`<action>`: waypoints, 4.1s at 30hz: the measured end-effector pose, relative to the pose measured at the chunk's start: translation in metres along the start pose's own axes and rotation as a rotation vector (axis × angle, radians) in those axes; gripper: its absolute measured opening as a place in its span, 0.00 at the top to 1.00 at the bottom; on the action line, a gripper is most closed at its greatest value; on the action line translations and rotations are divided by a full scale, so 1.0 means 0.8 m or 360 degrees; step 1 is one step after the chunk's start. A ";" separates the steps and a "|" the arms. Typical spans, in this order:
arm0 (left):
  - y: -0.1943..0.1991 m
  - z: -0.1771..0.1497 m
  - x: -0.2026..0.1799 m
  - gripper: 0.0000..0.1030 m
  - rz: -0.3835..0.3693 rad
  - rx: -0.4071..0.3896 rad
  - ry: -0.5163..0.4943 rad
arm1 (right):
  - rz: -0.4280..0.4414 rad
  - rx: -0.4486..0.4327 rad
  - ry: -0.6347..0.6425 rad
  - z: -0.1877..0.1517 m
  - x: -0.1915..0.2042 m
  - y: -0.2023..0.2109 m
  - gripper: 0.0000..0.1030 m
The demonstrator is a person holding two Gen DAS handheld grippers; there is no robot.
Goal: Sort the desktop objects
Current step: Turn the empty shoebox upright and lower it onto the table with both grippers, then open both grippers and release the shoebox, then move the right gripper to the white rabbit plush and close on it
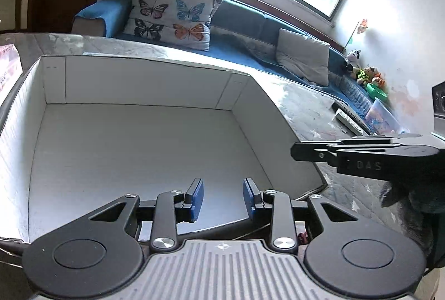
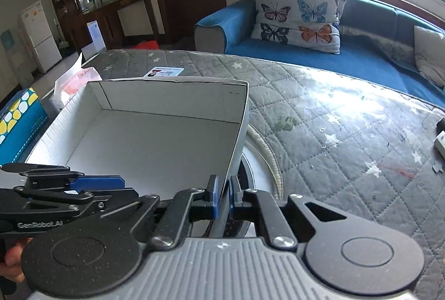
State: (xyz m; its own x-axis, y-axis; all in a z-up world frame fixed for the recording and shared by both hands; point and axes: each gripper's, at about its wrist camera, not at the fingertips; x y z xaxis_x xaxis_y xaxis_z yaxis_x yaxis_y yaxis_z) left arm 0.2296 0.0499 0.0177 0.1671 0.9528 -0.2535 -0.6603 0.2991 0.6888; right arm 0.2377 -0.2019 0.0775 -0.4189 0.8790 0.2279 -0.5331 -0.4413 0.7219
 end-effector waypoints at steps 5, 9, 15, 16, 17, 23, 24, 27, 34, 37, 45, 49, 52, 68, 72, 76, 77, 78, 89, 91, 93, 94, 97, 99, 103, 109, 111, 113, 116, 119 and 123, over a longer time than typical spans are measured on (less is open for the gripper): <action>0.006 -0.011 0.000 0.68 0.0004 0.0005 -0.0001 | 0.0016 0.0026 -0.0024 -0.003 0.002 -0.009 0.91; 0.002 -0.011 -0.002 0.68 -0.0016 0.0051 0.0033 | 0.0026 0.0047 -0.0033 -0.008 0.007 -0.015 0.90; 0.004 -0.017 -0.011 0.68 -0.0105 0.0090 0.0053 | 0.0050 0.0075 -0.0022 -0.011 0.010 -0.015 0.93; 0.004 -0.018 -0.012 0.68 -0.0111 0.0090 0.0054 | 0.0045 0.0075 -0.0012 -0.010 0.012 -0.015 0.94; 0.004 -0.020 -0.014 0.68 -0.0118 0.0090 0.0055 | 0.0037 0.0073 0.0002 -0.010 0.014 -0.014 0.95; 0.011 -0.022 -0.012 0.68 -0.0194 0.0089 0.0097 | 0.0010 0.0041 0.0011 -0.010 0.016 -0.002 0.96; 0.014 -0.022 -0.011 0.68 -0.0203 0.0092 0.0099 | -0.0005 0.0034 0.0015 -0.010 0.015 0.001 0.96; 0.014 -0.025 -0.019 0.68 -0.0221 0.0106 0.0054 | -0.0066 0.0046 0.0050 -0.017 0.012 0.010 0.97; 0.011 -0.033 -0.051 0.68 -0.0275 0.0123 -0.0041 | -0.0100 0.0015 -0.0012 -0.048 -0.007 0.036 0.96; 0.020 -0.035 -0.060 0.68 -0.0220 0.0085 -0.0097 | -0.0108 -0.0014 -0.0025 -0.054 -0.007 0.038 0.95; 0.046 -0.044 -0.070 0.67 -0.0088 -0.0029 -0.0152 | -0.0055 -0.0157 -0.0044 -0.079 -0.003 0.063 0.81; 0.068 -0.053 -0.077 0.67 -0.0016 -0.0106 -0.0191 | -0.0019 -0.0231 -0.0015 -0.096 0.009 0.083 0.69; 0.087 -0.062 -0.083 0.66 0.0056 -0.0166 -0.0216 | 0.0011 -0.0277 0.0021 -0.111 0.020 0.096 0.60; 0.162 -0.138 -0.102 0.65 0.0315 -0.0242 -0.0219 | 0.0071 -0.0427 0.0189 -0.204 0.084 0.147 0.09; 0.175 -0.161 -0.101 0.65 0.0323 -0.0218 -0.0189 | 0.0019 -0.0457 0.0273 -0.228 0.103 0.158 0.00; 0.183 -0.183 -0.107 0.65 0.0344 -0.0209 -0.0202 | -0.0036 -0.0498 0.0347 -0.254 0.118 0.169 0.00; 0.185 -0.188 -0.110 0.65 0.0353 -0.0209 -0.0206 | -0.0029 -0.0502 0.0349 -0.261 0.119 0.172 0.00; 0.188 -0.193 -0.112 0.65 0.0361 -0.0208 -0.0211 | -0.0022 -0.0505 0.0350 -0.267 0.120 0.174 0.00; 0.199 -0.231 -0.111 0.65 0.0337 -0.0171 -0.0166 | 0.0030 -0.0479 0.0334 -0.296 0.129 0.171 0.00; 0.200 -0.233 -0.109 0.65 0.0317 -0.0172 -0.0151 | 0.0029 -0.0465 0.0337 -0.296 0.129 0.167 0.00; 0.201 -0.233 -0.107 0.65 0.0309 -0.0178 -0.0143 | 0.0037 -0.0444 0.0339 -0.294 0.129 0.162 0.00; 0.201 -0.232 -0.107 0.65 0.0310 -0.0183 -0.0141 | 0.0039 -0.0436 0.0343 -0.293 0.129 0.160 0.01; 0.202 -0.231 -0.105 0.65 0.0286 -0.0190 -0.0144 | 0.0061 -0.0414 0.0351 -0.287 0.131 0.152 0.03; 0.201 -0.230 -0.105 0.66 0.0279 -0.0190 -0.0155 | 0.0087 -0.0394 0.0355 -0.280 0.133 0.147 0.05; 0.202 -0.230 -0.104 0.66 0.0241 -0.0187 -0.0215 | 0.0165 -0.0342 0.0317 -0.266 0.129 0.133 0.12; 0.199 -0.231 -0.104 0.66 0.0225 -0.0198 -0.0337 | 0.0221 -0.0268 0.0306 -0.246 0.125 0.116 0.22; 0.195 -0.232 -0.103 0.66 0.0212 -0.0180 -0.0370 | 0.0236 -0.0243 0.0290 -0.240 0.123 0.111 0.24; 0.193 -0.233 -0.105 0.66 0.0217 -0.0180 -0.0424 | 0.0245 -0.0217 0.0279 -0.234 0.121 0.106 0.25; 0.187 -0.231 -0.106 0.66 0.0221 -0.0171 -0.0469 | 0.0260 -0.0176 0.0271 -0.229 0.120 0.099 0.28; 0.180 -0.227 -0.106 0.66 0.0203 -0.0159 -0.0499 | 0.0259 -0.0137 0.0273 -0.225 0.120 0.091 0.28; 0.168 -0.225 -0.105 0.66 0.0194 -0.0116 -0.0555 | 0.0266 -0.0084 0.0251 -0.219 0.117 0.081 0.28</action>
State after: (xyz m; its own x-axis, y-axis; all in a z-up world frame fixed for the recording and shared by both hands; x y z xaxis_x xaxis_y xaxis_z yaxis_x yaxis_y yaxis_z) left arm -0.0051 0.0010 0.0095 0.3152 0.9454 0.0828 -0.7390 0.1898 0.6464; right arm 0.0354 -0.1799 0.0307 -0.6122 0.7554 0.2336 -0.4824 -0.5910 0.6466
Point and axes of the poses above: each gripper's, at about its wrist camera, not at the fingertips, and y roughly against the way its jaws point, x to its left, z to its top, and after that the axes turned 8 degrees about z, right-handed
